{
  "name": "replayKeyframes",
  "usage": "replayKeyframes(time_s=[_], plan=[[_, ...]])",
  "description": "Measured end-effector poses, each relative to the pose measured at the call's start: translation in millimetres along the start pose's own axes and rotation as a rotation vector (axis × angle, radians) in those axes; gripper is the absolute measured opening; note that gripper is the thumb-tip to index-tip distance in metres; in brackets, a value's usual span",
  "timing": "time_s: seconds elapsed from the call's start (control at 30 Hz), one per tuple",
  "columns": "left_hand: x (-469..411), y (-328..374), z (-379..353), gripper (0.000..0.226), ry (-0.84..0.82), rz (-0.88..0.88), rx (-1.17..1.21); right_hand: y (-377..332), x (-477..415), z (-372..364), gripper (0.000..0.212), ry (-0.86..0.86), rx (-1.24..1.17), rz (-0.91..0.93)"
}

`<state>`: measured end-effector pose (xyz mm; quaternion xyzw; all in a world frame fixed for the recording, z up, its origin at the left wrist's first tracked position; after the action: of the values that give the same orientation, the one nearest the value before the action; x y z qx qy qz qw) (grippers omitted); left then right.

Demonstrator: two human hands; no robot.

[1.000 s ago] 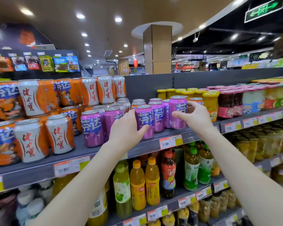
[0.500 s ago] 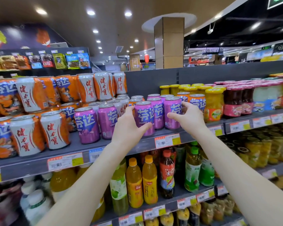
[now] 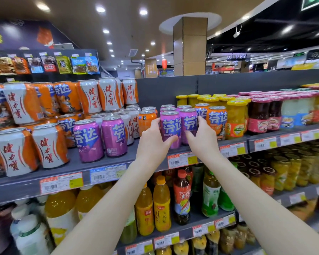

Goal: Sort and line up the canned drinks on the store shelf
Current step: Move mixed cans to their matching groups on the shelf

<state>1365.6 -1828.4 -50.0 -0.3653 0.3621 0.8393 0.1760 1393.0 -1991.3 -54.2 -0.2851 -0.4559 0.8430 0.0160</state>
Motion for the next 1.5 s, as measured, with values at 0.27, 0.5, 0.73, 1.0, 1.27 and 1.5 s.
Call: replayKeyframes(time_s=[0.27,0.5,0.73,1.0,1.27,1.5], plan=[[-7,-1,-11,0.077,0.006,0.012,-0.064,7,-1,6,0.059,0.099,-0.002,0.021],[-15,2,-16,0.081,-0.045,0.000,-0.369,2,-8,0,0.058,0.075,0.063,-0.016],[-16,-17,18,0.051,0.188,0.016,-0.358,-4,8,0,0.051,0.225,0.067,0.120],[-35,-9,16,0.097,0.013,0.134,-0.509,-29,21,-28,0.039,0.145,-0.140,0.239],[-38,-10,26,0.076,-0.032,0.126,-0.390,-15,14,-31,0.046,0.126,-0.120,0.172],[-26,-2,59,0.078,-0.126,0.054,-0.230,-23,25,-35,0.039,0.194,-0.188,0.256]])
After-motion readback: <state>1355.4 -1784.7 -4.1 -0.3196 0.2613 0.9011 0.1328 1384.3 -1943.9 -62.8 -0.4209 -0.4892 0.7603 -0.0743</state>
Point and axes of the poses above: each hand's wrist, its own x-axis away from the middle knuckle, its own z-axis out of the back of the hand, y = z × x, the point moved 1 cm from there along -x, towards the middle knuckle, and after that the axes turned 10 degrees about -z, right-handed, at the moved point
